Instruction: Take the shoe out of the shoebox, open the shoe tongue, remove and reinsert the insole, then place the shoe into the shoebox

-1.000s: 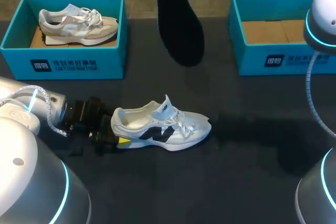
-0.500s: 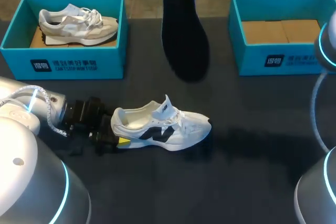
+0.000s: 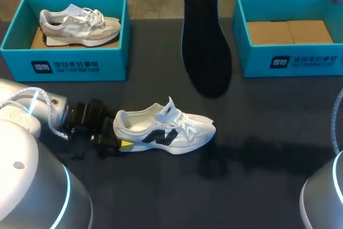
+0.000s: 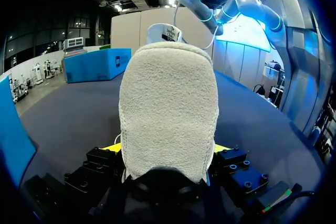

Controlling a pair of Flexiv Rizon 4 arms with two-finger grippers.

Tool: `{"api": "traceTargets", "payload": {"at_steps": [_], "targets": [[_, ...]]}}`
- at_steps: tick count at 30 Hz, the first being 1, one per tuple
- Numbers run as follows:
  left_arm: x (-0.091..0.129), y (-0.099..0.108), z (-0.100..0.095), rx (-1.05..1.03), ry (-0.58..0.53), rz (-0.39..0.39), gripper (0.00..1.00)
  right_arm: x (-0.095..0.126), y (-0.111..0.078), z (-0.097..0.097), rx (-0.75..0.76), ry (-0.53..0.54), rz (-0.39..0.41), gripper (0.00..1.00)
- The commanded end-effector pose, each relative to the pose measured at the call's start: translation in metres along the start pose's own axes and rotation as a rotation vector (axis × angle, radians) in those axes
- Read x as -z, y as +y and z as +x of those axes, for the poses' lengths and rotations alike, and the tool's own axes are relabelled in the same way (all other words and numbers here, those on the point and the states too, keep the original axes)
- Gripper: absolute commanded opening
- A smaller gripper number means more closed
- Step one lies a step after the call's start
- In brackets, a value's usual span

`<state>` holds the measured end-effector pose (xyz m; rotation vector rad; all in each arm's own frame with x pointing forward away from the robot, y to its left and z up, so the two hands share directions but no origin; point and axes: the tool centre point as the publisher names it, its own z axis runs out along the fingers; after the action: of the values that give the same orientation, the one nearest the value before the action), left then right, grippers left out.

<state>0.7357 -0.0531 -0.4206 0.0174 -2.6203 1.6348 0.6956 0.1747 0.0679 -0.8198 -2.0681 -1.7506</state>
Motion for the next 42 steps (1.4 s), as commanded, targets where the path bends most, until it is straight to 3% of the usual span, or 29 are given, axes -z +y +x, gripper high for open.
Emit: {"api": "traceTargets", "payload": {"at_steps": [1,21,42], "targets": [[-0.001,0.000,0.000,0.000,-0.001,-0.001,0.00,0.006,-0.010,0.005,-0.018,-0.016,-0.009,0.00],[-0.001,0.000,0.000,0.000,-0.001,-0.001,0.00,0.004,-0.048,0.011,-0.097,-0.017,-0.023,0.00],[-0.001,0.000,0.000,0.000,-0.001,-0.001,0.00,0.001,-0.053,0.010,-0.105,-0.015,0.026,0.00]]}}
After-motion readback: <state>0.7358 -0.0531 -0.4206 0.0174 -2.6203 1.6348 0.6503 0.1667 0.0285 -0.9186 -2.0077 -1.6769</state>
